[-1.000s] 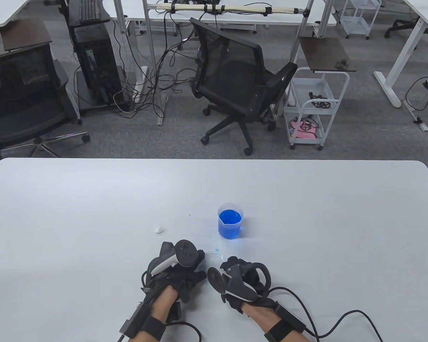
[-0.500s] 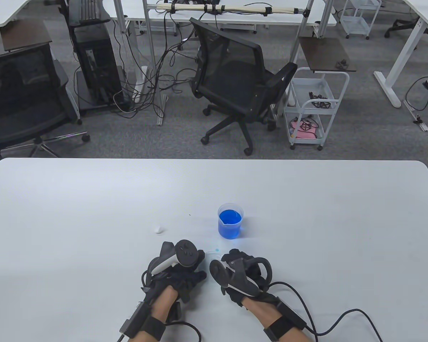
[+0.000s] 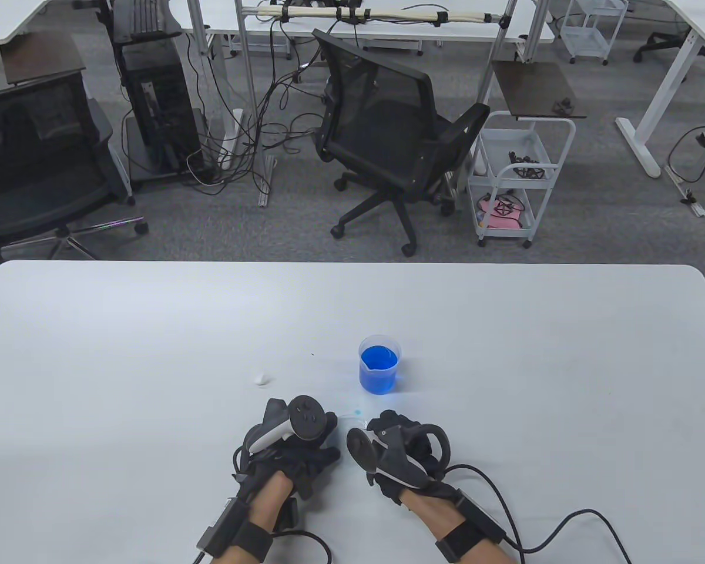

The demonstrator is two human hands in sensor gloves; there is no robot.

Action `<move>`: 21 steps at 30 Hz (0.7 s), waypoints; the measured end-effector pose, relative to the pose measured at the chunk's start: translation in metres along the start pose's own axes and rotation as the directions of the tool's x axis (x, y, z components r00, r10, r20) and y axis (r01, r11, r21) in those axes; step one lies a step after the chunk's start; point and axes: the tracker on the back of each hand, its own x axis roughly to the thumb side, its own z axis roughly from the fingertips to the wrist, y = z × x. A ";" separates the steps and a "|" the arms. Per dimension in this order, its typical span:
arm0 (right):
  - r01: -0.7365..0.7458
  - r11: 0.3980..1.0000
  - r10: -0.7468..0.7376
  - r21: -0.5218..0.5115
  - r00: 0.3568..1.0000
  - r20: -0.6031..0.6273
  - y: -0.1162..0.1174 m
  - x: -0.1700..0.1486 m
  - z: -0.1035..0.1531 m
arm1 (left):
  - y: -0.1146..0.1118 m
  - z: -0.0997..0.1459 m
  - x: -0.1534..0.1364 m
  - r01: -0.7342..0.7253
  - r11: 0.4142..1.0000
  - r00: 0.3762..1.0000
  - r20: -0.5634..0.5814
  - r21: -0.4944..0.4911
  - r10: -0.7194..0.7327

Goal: Dip tweezers-held cotton tuft into dye solution and dot onto culture dish

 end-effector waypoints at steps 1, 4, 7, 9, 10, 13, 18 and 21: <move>0.002 1.000 -0.002 -0.001 1.000 -0.006 -0.002 -0.002 0.000 | 0.000 0.000 0.000 0.000 1.000 1.000 0.000 0.000 0.000; -0.004 1.000 0.004 0.010 1.000 -0.010 0.001 -0.004 0.001 | 0.000 0.000 0.000 0.000 1.000 1.000 0.000 0.000 0.000; -0.024 0.999 0.024 0.048 1.000 0.003 0.012 -0.002 0.002 | 0.000 0.000 0.000 -0.001 1.000 1.000 -0.002 -0.001 0.001; -0.038 0.997 0.037 0.069 0.999 0.011 0.018 0.000 0.001 | 0.000 0.000 0.000 -0.002 1.000 1.000 -0.001 -0.001 0.002; -0.043 0.996 0.042 0.075 0.999 0.013 0.020 0.001 0.001 | 0.000 0.000 0.000 -0.002 1.000 1.000 -0.001 -0.001 0.002; -0.054 0.994 0.053 0.090 0.999 0.015 0.025 0.002 0.000 | 0.000 0.000 0.000 -0.002 1.000 1.000 -0.001 -0.001 0.002; -0.040 0.996 0.040 0.074 0.999 0.008 0.019 0.000 0.000 | 0.000 0.000 -0.001 0.000 1.000 1.000 -0.002 -0.001 0.000; -0.011 0.999 0.011 0.037 1.000 -0.011 0.007 -0.004 -0.001 | 0.000 0.000 0.000 0.001 1.000 1.000 -0.002 0.000 -0.001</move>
